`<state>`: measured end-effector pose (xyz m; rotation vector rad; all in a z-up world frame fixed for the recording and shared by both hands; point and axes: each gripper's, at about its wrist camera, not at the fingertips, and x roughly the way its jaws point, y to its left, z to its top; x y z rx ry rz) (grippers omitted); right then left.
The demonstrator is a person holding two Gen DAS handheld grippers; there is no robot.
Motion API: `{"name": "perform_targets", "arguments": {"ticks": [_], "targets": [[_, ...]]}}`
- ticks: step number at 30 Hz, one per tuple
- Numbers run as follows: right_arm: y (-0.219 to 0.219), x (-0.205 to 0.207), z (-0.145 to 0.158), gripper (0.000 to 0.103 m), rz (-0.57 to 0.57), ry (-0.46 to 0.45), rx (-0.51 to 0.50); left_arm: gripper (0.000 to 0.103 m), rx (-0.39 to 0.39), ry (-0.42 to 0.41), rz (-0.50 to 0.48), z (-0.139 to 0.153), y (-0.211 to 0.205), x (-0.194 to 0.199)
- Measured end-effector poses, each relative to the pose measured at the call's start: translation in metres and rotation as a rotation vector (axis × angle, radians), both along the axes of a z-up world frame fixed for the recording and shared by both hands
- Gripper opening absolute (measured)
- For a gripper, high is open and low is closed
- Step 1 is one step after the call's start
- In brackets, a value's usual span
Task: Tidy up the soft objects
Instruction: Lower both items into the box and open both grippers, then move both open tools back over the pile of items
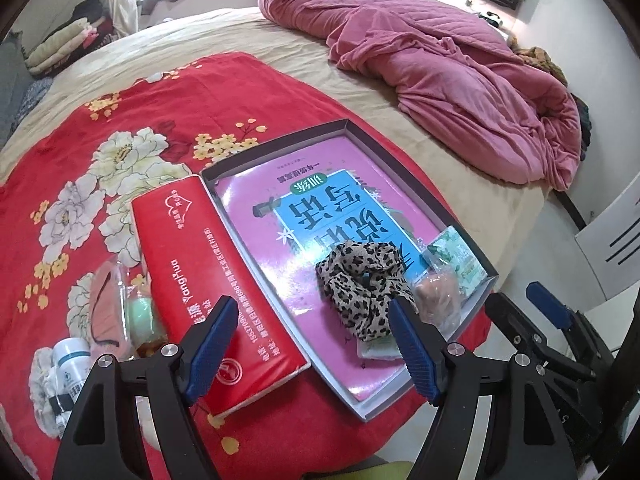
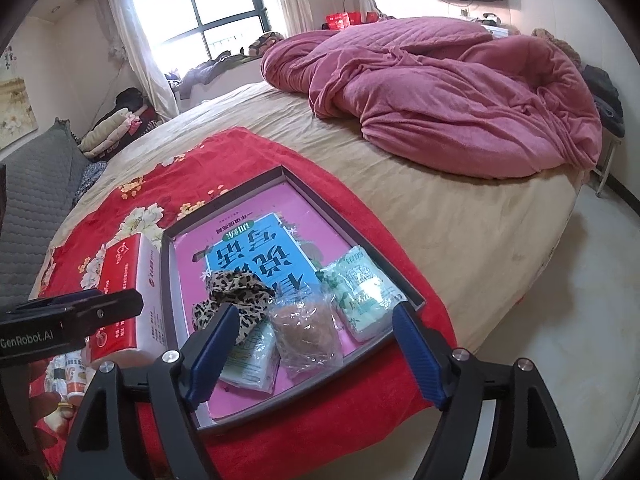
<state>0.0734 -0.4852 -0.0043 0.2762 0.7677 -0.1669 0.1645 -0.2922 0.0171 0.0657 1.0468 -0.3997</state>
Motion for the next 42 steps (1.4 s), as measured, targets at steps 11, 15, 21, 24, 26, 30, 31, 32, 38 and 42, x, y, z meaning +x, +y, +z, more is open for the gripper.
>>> {"name": "perform_targets", "arguments": {"ticks": [11, 15, 21, 24, 26, 30, 31, 32, 38, 42], "targets": [[0.014, -0.009, 0.02, 0.079, 0.01, -0.016, -0.038, 0.079, -0.032, -0.026, 0.016, 0.013, 0.02, -0.021], [0.018, -0.013, 0.029, 0.079, 0.01, -0.021, -0.064, 0.079, -0.031, -0.04, 0.026, 0.019, 0.026, -0.027], [0.024, -0.018, 0.042, 0.079, 0.008, -0.031, -0.088, 0.079, -0.036, -0.065, 0.037, 0.03, 0.037, -0.039], [0.027, -0.022, 0.047, 0.079, 0.005, -0.034, -0.098, 0.079, -0.037, -0.077, 0.038, 0.036, 0.042, -0.045], [0.029, -0.024, 0.05, 0.079, 0.004, -0.038, -0.101, 0.079, -0.039, -0.086, 0.042, 0.039, 0.046, -0.048], [0.034, -0.027, 0.058, 0.079, 0.004, -0.05, -0.11, 0.079, -0.042, -0.099, 0.051, 0.045, 0.055, -0.055], [0.036, -0.027, 0.06, 0.079, 0.005, -0.053, -0.111, 0.079, -0.042, -0.101, 0.055, 0.046, 0.057, -0.056], [0.038, -0.028, 0.062, 0.079, 0.005, -0.055, -0.114, 0.079, -0.042, -0.1, 0.058, 0.047, 0.059, -0.057], [0.048, -0.032, 0.076, 0.079, 0.012, -0.074, -0.137, 0.079, -0.052, -0.119, 0.077, 0.057, 0.073, -0.064], [0.055, -0.035, 0.084, 0.079, 0.02, -0.083, -0.15, 0.079, -0.06, -0.133, 0.087, 0.065, 0.083, -0.07]]}}
